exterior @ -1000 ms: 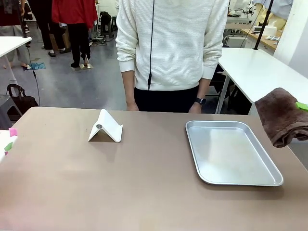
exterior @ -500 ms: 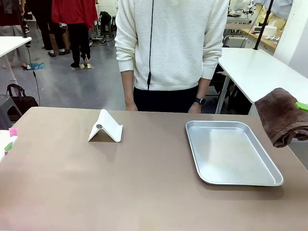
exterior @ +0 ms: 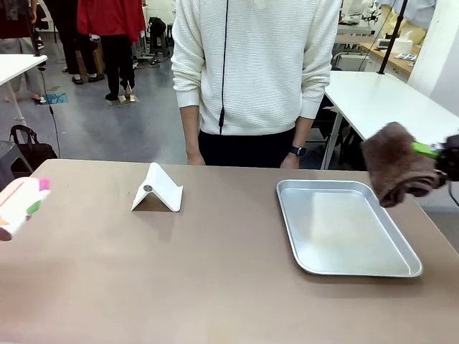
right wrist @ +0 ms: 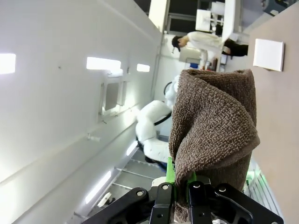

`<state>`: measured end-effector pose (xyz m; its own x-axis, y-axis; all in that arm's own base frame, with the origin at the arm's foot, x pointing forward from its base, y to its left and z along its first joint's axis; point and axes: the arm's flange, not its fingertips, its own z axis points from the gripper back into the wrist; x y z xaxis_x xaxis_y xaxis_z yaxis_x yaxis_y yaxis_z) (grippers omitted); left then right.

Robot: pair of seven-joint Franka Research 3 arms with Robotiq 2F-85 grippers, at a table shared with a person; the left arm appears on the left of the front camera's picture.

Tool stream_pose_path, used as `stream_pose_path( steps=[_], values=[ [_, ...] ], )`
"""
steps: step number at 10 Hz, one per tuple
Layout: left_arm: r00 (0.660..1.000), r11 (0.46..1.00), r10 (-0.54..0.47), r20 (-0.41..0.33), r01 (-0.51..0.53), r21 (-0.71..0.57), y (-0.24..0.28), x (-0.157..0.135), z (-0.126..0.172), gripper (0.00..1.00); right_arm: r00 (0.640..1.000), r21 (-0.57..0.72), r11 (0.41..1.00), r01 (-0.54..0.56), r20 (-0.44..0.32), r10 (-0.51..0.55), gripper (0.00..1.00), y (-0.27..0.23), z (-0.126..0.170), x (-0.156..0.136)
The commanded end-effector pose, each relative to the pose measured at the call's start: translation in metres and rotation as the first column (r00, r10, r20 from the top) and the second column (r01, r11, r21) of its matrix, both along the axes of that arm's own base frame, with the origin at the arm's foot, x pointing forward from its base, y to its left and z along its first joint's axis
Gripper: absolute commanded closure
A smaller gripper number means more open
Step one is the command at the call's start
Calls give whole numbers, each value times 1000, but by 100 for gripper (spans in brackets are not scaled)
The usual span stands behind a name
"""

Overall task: Clean the surface of the table.
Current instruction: Return the Lint Roller and towel to their original positions.

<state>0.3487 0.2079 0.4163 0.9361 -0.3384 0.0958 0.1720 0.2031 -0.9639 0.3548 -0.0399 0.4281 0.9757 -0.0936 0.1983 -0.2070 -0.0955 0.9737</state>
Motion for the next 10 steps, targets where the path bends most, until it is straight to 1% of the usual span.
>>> stream_pose_path(
  steps=[1, 2, 3, 4, 5, 6, 7, 9, 10],
  values=[
    [995, 990, -100, -17, 101, 101, -66, 23, 20, 80, 1000, -61, 998, 11, -18, -12, 91, 60, 16, 27],
    [997, 986, -72, -23, 74, 146, -94, 34, 28, 80, 1000, -91, 996, -2, -23, 0, 91, 88, 16, 38],
    [1000, 991, -26, -12, 27, 133, -123, 41, 39, 80, 999, -115, 993, 21, -30, -25, 91, 109, 13, 48],
    [989, 989, 146, 11, -146, 37, -158, 49, 55, 80, 998, -163, 986, 33, -40, -40, 91, 143, 5, 63],
    [961, 961, 272, 56, -274, 37, -179, 57, 63, 80, 998, -211, 977, 27, -48, -38, 91, 171, -5, 72],
    [926, 927, 362, 109, -370, 65, -196, 67, 67, 80, 997, -235, 971, -29, -80, 10, 91, 198, -17, 80],
    [902, 898, 413, 127, -426, 106, -211, 82, 68, 80, 995, -283, 958, -41, -99, 14, 91, 225, -32, 91],
    [918, 897, 373, 137, -394, 201, -230, 109, 60, 80, 991, -351, 934, -68, -129, 23, 91, 255, -60, 108],
    [910, 879, 388, 146, -413, 240, -239, 120, 53, 80, 988, -396, 915, -76, -152, 17, 91, 264, -76, 116]
  ],
)
